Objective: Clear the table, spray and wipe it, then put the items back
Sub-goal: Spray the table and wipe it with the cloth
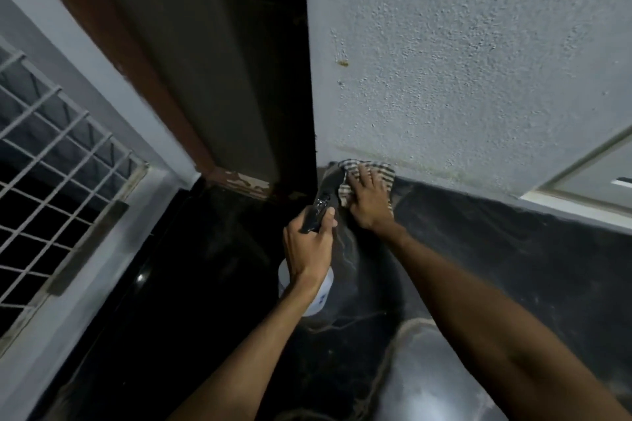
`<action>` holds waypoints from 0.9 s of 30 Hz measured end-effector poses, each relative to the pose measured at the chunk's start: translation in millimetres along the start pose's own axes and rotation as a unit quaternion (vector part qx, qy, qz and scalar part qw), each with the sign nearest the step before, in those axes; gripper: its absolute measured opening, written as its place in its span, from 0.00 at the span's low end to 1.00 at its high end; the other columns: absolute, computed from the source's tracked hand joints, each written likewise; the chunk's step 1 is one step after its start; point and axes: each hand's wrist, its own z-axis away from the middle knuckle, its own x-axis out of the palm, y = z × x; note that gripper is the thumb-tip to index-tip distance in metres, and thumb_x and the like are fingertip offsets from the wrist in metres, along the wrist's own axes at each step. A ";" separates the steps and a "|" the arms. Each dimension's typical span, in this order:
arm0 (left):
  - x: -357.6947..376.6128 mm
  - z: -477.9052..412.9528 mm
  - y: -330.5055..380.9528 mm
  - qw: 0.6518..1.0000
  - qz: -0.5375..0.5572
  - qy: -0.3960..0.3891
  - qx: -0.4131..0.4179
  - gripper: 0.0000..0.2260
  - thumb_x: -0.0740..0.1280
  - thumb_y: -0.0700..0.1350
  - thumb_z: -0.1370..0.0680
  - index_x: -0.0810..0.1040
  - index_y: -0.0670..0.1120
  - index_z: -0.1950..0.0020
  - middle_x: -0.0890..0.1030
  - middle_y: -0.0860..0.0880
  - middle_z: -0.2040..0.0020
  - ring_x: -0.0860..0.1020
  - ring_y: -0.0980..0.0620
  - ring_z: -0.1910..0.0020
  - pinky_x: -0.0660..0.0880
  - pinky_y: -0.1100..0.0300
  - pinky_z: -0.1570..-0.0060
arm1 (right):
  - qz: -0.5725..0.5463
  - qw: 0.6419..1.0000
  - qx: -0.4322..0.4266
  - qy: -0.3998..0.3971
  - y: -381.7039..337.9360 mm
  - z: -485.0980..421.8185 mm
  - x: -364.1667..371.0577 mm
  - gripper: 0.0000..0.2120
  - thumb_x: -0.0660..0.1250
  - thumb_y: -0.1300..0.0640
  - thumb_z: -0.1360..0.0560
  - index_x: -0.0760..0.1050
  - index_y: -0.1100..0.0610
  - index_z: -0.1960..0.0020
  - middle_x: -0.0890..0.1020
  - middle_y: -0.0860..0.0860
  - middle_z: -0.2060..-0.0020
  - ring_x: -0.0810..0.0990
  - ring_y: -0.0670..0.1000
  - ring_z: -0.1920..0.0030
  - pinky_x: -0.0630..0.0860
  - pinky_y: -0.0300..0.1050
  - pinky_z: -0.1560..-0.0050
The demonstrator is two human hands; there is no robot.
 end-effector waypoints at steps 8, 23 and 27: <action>-7.5 2.1 -3.9 0.999 0.022 -0.004 0.039 0.08 0.70 0.46 0.21 0.85 0.50 0.59 0.86 0.59 0.61 0.83 0.63 0.58 0.74 0.70 0.56 | -0.019 0.998 -0.062 0.003 -10.9 16.6 6.2 0.33 0.63 0.61 0.24 0.58 0.53 0.21 0.53 0.54 0.19 0.49 0.59 0.19 0.48 0.60 0.20; 105.8 135.5 53.3 0.991 0.015 -0.114 0.063 0.12 0.72 0.43 0.21 0.79 0.40 0.62 0.81 0.46 0.68 0.80 0.48 0.66 0.75 0.56 0.61 | -0.016 0.995 -0.094 0.013 179.2 221.6 -57.6 0.36 0.61 0.67 0.31 0.65 0.55 0.23 0.58 0.55 0.20 0.52 0.57 0.19 0.50 0.55 0.19; 165.7 195.8 69.7 0.987 0.016 -0.129 0.094 0.14 0.74 0.44 0.22 0.78 0.39 0.64 0.79 0.44 0.70 0.79 0.44 0.69 0.75 0.53 0.64 | -0.094 0.980 0.128 0.119 270.3 275.1 -108.1 0.32 0.62 0.69 0.32 0.70 0.59 0.27 0.62 0.60 0.22 0.58 0.61 0.21 0.52 0.53 0.20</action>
